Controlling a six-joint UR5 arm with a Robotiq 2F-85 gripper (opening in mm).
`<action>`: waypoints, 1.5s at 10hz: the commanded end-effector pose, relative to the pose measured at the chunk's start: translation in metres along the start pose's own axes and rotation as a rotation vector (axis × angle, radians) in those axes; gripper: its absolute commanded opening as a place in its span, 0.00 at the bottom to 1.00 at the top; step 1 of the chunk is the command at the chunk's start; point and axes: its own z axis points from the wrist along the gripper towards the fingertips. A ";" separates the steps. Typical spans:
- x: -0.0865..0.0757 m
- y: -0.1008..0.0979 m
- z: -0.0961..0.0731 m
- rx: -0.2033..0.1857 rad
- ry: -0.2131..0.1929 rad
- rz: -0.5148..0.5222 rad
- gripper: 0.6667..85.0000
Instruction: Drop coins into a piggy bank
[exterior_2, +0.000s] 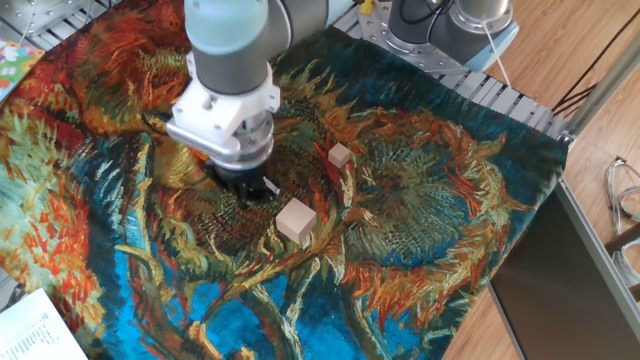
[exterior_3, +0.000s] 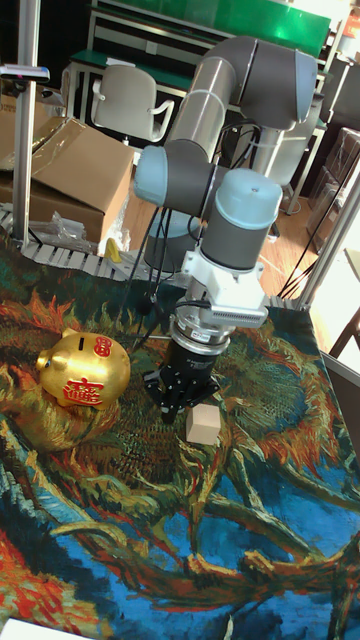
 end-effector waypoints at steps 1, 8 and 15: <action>0.001 -0.007 -0.005 -0.001 -0.015 0.047 0.01; 0.071 -0.044 -0.024 0.022 0.079 -0.017 0.01; 0.060 -0.042 -0.023 0.015 0.038 -0.007 0.01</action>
